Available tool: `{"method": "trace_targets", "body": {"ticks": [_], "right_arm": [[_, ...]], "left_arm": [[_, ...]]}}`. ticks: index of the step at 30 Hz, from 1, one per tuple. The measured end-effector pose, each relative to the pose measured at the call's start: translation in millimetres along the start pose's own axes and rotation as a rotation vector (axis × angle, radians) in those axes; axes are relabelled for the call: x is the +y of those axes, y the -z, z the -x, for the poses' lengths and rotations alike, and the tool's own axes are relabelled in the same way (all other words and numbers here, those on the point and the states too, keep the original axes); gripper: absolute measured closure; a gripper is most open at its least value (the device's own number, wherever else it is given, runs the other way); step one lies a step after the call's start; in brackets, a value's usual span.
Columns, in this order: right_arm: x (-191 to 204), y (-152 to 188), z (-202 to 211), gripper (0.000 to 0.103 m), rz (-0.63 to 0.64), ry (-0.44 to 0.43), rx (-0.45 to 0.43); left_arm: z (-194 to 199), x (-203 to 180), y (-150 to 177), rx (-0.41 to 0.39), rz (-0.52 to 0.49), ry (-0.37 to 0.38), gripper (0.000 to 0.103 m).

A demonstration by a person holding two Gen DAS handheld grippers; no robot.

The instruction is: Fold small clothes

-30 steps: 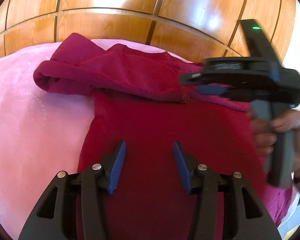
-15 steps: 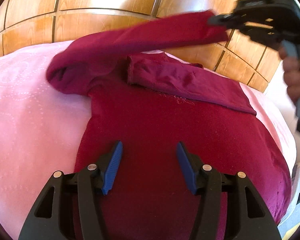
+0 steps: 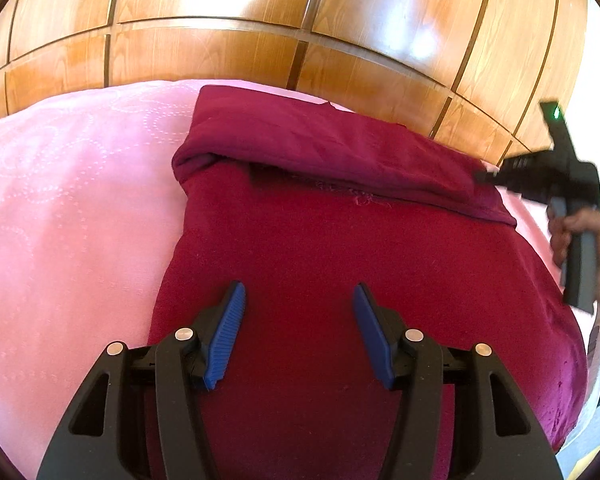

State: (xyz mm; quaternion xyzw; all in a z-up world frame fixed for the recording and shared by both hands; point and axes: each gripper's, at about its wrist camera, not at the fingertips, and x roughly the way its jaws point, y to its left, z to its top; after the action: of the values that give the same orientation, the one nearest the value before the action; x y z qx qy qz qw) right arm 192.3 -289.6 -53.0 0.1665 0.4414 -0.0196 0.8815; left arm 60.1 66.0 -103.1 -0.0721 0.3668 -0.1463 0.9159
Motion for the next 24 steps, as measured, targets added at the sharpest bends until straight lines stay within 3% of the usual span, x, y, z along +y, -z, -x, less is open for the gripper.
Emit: {"method": "trace_targets", "body": {"ticks": [5,6,7,11,13,18,24], "right_arm": [[-18,6,-6,0.089,-0.052,-0.046,0.013],[-21,7,-2,0.080,-0.052,-0.048,0.009],[-22,8,0,0.062,-0.053,-0.048,0.004],[-27,10,19,0.062,-0.017,-0.057,-0.015],[-25,12,21,0.062,-0.004,-0.072,-0.011],[-17,9,14,0.062,0.005,-0.073,-0.013],[-9,7,-6,0.062,0.024,-0.050,0.011]], "left_arm": [[5,-2,-9,0.041,0.002,-0.004,0.048],[8,1,-13,0.049,0.016,0.008,0.048],[11,3,-17,0.050,0.029,0.015,0.048],[23,28,-40,0.017,0.126,0.028,0.047],[26,49,-55,-0.013,0.189,0.014,0.037],[11,95,-92,-0.022,0.284,-0.005,0.037],[-34,135,-136,0.030,0.385,0.101,0.037]]}}
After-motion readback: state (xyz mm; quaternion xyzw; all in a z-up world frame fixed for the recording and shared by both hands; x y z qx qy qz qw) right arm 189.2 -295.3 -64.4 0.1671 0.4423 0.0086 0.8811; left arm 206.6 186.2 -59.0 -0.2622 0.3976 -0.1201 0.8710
